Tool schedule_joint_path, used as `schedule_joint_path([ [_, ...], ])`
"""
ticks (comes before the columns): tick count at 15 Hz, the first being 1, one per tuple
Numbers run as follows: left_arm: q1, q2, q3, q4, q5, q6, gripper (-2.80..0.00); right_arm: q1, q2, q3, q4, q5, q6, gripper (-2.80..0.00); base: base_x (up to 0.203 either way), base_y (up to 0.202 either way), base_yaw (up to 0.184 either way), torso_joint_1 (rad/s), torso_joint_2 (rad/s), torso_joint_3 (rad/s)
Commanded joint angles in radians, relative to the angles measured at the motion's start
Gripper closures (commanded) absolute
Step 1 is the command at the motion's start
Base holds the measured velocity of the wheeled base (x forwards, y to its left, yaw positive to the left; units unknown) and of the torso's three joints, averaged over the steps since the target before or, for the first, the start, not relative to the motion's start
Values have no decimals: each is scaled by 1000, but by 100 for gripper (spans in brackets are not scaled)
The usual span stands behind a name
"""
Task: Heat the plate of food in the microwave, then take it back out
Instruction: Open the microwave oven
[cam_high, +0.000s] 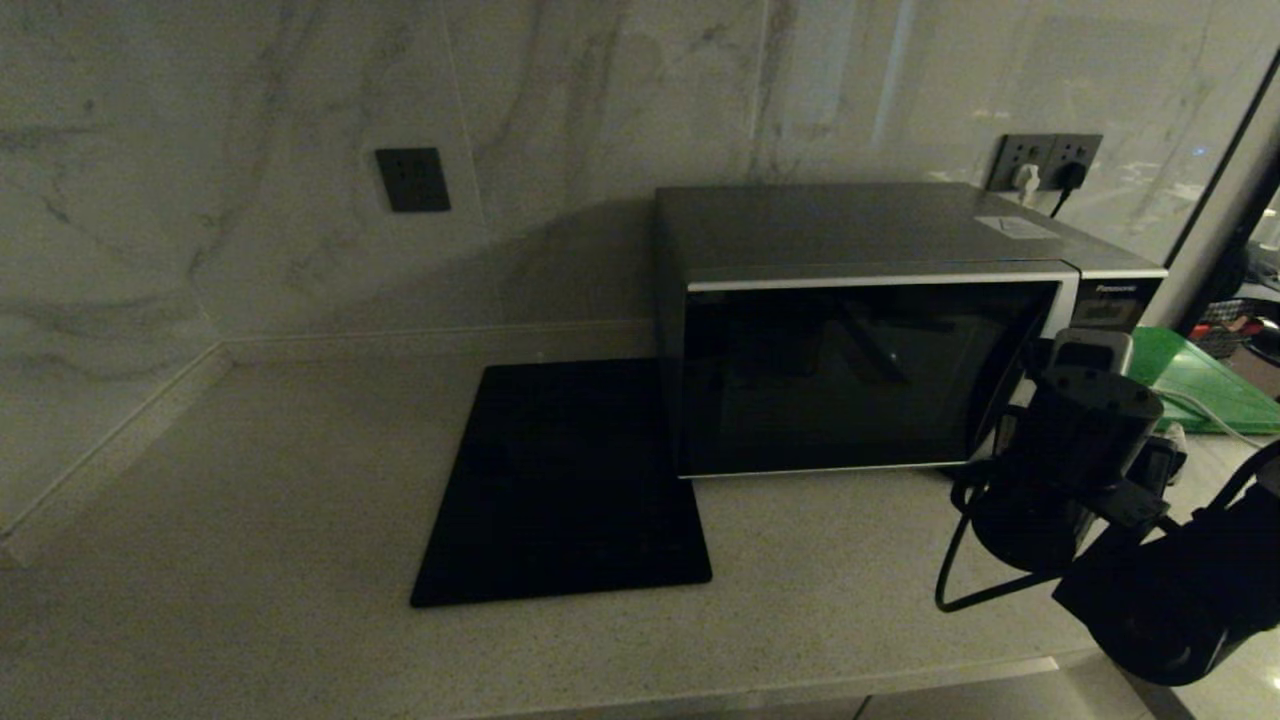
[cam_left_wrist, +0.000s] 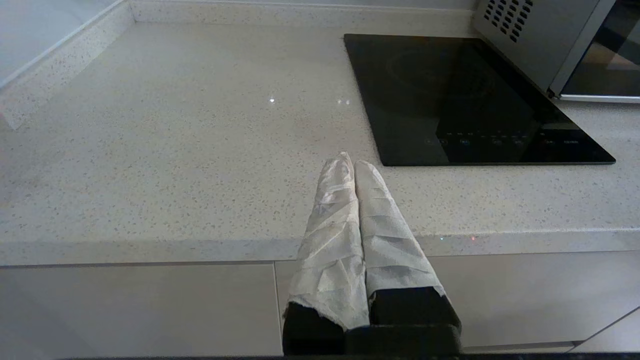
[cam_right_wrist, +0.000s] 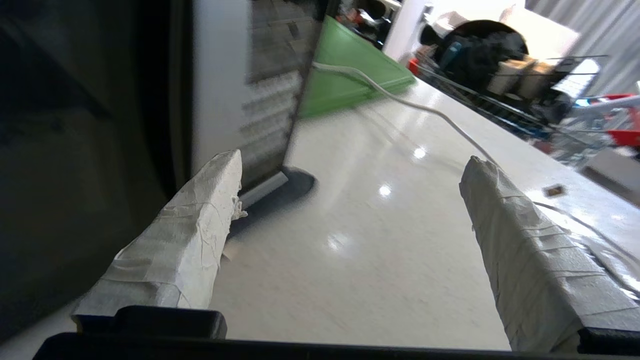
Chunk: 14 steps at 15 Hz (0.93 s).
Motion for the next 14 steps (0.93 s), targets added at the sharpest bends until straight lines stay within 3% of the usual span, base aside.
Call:
schedule_joint_path([
  [1,0,0,0,0,0,0,0,5,14,-30,-8,-44,-2,-280,0,0,0,0,0,0],
  [4,0,0,0,0,0,0,0,5,50,-94,-6,-144,-3,-280,0,0,0,0,0,0],
  [14,0,0,0,0,0,0,0,2,134,-204,-6,-134,-16,-280,0,0,0,0,0,0],
])
